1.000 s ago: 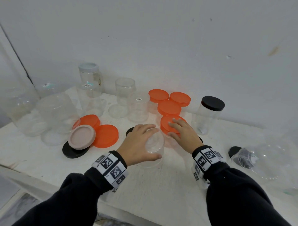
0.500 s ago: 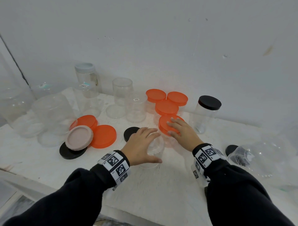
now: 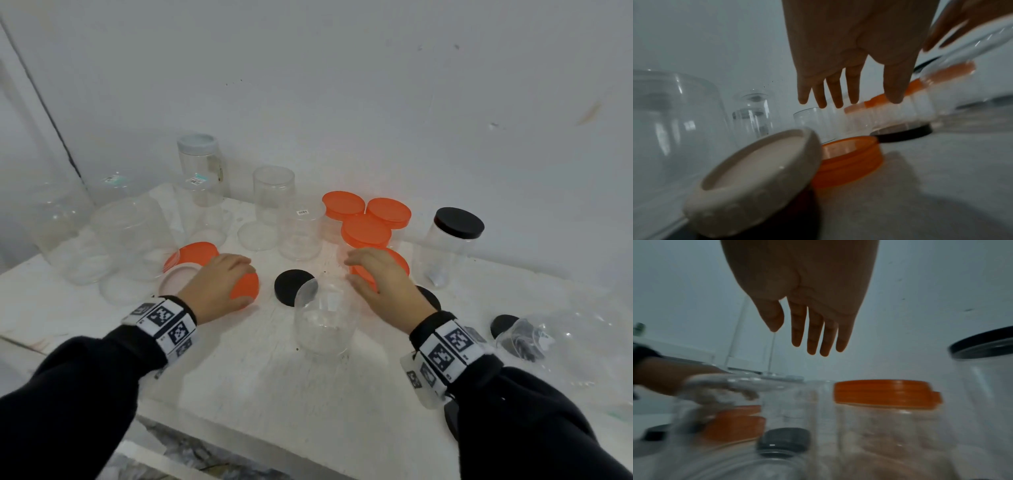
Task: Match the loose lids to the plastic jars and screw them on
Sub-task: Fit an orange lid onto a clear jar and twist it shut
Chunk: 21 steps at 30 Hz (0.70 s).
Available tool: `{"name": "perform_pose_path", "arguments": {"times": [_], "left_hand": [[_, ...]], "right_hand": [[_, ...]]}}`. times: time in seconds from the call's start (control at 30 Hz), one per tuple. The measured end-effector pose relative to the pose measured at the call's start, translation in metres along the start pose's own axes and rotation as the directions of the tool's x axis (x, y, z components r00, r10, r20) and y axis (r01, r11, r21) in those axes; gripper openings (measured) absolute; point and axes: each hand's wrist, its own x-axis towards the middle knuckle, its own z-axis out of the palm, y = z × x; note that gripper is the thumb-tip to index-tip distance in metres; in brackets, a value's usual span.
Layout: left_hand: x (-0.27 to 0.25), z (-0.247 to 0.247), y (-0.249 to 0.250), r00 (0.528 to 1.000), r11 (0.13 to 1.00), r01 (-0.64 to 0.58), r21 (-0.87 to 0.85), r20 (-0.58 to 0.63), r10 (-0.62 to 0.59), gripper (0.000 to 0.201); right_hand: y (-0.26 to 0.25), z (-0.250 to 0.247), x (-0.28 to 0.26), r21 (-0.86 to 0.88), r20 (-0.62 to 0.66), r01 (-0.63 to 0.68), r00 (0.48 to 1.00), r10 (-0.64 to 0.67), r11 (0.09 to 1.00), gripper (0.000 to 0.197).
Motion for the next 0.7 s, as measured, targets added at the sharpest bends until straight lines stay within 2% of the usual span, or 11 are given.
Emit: {"name": "perform_pose_path", "arguments": {"times": [0.07, 0.13, 0.2, 0.27, 0.47, 0.7], "left_hand": [[0.008, 0.001, -0.009, 0.998, 0.994, 0.017, 0.106, 0.061, -0.024, 0.064], [0.017, 0.004, -0.012, 0.987, 0.974, 0.024, 0.226, 0.152, -0.059, 0.075], [0.024, 0.009, -0.013, 0.965, 0.957, 0.049, 0.287, 0.234, -0.120, 0.085], [0.028, 0.013, -0.015, 0.939, 0.948, 0.075, 0.310, 0.299, -0.171, 0.091], [0.034, 0.015, -0.018, 0.897, 0.933, 0.058, 0.356, 0.391, -0.205, 0.095], [0.034, 0.011, -0.011, 0.885, 0.958, -0.035, 0.285, 0.454, -0.103, 0.097]], "right_hand": [[-0.019, 0.011, 0.000, 0.004, 0.101, 0.067, 0.993, -0.067, 0.998, 0.040], [-0.028, 0.025, 0.001, -0.056, 0.228, 0.095, 0.970, -0.080, 0.994, 0.059], [-0.029, 0.036, 0.002, -0.156, 0.361, 0.070, 0.932, -0.009, 0.985, 0.077], [-0.028, 0.044, 0.000, -0.244, 0.433, 0.066, 0.900, 0.048, 0.967, 0.086], [-0.020, 0.040, -0.012, -0.326, 0.408, 0.074, 0.911, 0.069, 0.942, 0.094], [-0.017, 0.033, -0.030, -0.352, 0.414, 0.056, 0.904, 0.102, 0.934, 0.096]]}}
